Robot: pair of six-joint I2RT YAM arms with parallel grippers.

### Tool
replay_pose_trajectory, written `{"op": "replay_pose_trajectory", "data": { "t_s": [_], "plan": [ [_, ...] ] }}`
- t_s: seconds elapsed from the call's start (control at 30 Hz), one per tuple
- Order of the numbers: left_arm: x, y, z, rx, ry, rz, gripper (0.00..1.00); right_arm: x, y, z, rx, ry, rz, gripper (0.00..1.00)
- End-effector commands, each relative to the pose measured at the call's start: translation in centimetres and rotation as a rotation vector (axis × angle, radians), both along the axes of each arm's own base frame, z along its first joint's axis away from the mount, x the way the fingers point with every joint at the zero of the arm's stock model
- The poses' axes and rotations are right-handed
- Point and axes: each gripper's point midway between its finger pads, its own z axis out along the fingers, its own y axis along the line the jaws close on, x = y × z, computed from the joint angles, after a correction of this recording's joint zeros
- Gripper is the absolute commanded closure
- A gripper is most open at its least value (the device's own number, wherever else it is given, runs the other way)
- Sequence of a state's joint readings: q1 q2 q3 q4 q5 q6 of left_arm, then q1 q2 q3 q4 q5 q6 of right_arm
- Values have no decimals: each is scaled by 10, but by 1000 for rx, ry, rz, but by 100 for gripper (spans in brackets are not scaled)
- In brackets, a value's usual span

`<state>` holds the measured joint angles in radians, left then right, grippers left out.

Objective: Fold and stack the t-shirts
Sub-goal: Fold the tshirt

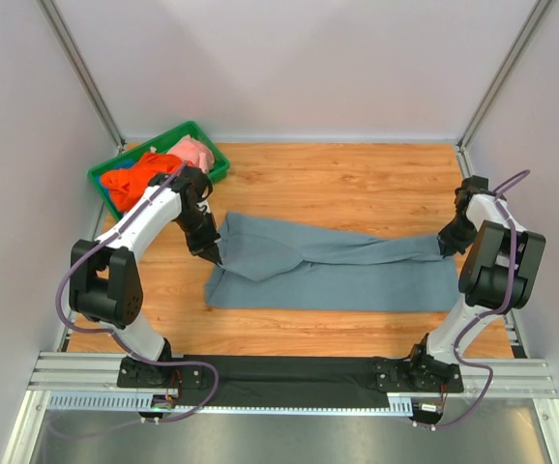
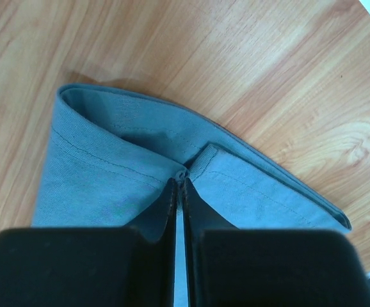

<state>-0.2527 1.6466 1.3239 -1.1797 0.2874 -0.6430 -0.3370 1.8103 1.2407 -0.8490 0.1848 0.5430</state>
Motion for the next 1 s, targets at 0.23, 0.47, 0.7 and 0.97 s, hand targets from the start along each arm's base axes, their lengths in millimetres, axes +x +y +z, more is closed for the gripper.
{"op": "replay_pose_trajectory", "data": {
  "t_s": [0.23, 0.47, 0.7, 0.97],
  "plan": [
    [-3, -12, -4, -49, 21, -48, 63, 13, -12, 39, -66, -89, 2, 78],
    [74, -35, 22, -107, -161, -74, 61, 23, 2, 52, -11, -138, 28, 67],
    [143, -70, -4, -222, -228, -97, 61, 31, 22, 22, 92, -144, 81, 68],
    [171, -59, -78, -79, -114, -31, 60, 20, -5, -12, 12, -78, 81, 69]
  ]
}}
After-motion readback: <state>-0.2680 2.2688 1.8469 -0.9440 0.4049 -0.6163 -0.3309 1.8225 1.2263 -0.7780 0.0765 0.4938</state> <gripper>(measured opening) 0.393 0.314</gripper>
